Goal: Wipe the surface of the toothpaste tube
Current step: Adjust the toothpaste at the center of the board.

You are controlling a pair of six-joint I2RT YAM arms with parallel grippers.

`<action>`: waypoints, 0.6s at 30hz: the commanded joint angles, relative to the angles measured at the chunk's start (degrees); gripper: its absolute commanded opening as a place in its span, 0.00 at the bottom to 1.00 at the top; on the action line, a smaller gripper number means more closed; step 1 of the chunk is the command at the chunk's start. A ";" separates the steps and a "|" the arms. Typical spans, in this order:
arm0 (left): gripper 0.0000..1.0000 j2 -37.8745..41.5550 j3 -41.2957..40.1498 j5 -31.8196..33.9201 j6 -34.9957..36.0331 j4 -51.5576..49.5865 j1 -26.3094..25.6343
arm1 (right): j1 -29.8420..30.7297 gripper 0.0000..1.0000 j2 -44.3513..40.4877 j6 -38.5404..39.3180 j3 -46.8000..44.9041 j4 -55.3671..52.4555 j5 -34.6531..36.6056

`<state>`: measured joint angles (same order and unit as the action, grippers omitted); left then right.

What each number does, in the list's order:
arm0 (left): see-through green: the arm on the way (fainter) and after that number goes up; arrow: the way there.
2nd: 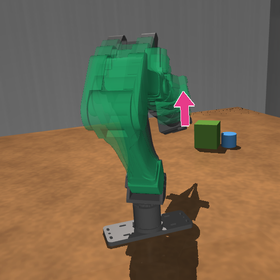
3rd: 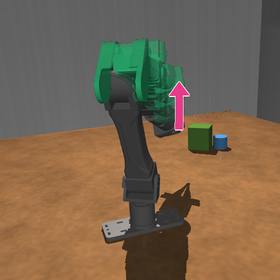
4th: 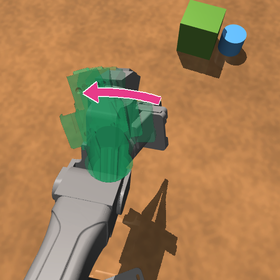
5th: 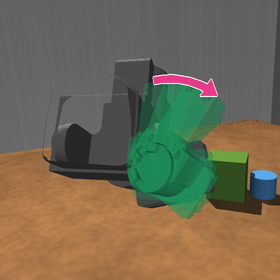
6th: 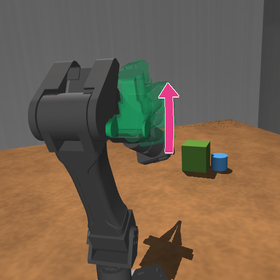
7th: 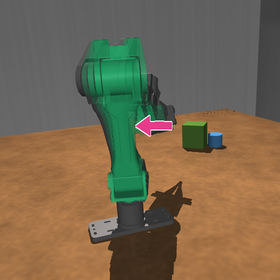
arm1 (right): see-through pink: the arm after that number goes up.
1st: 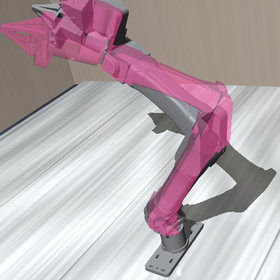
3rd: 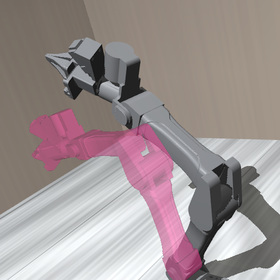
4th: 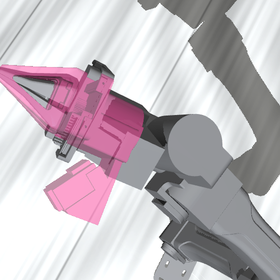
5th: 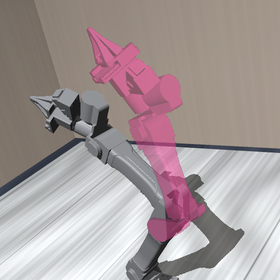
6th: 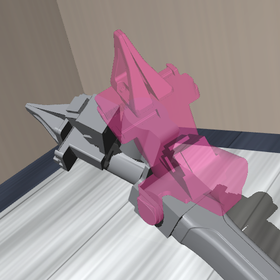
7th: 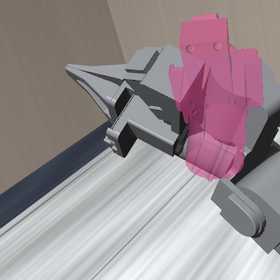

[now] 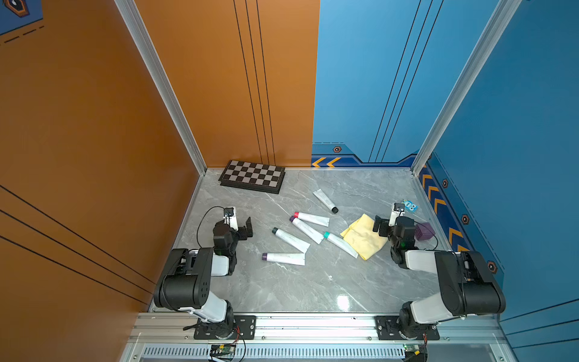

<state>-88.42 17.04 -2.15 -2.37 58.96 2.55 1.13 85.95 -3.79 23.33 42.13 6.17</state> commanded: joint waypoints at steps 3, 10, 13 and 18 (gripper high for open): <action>0.99 -0.03 0.22 1.10 1.17 0.54 -0.46 | 0.28 1.00 0.36 0.82 0.86 1.02 -0.02; 0.99 0.06 0.19 1.27 1.11 0.54 -0.45 | 0.33 1.00 0.36 0.81 0.97 1.03 0.05; 0.99 0.08 0.19 1.27 1.08 0.50 -0.48 | 0.28 1.00 0.40 0.86 0.92 1.01 0.04; 0.99 0.18 0.01 2.04 0.38 0.54 -0.14 | 0.28 1.00 0.38 0.82 0.92 0.99 0.04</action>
<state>-88.42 17.04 -1.87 -2.39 58.96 2.46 1.13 85.95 -3.79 23.33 42.13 6.15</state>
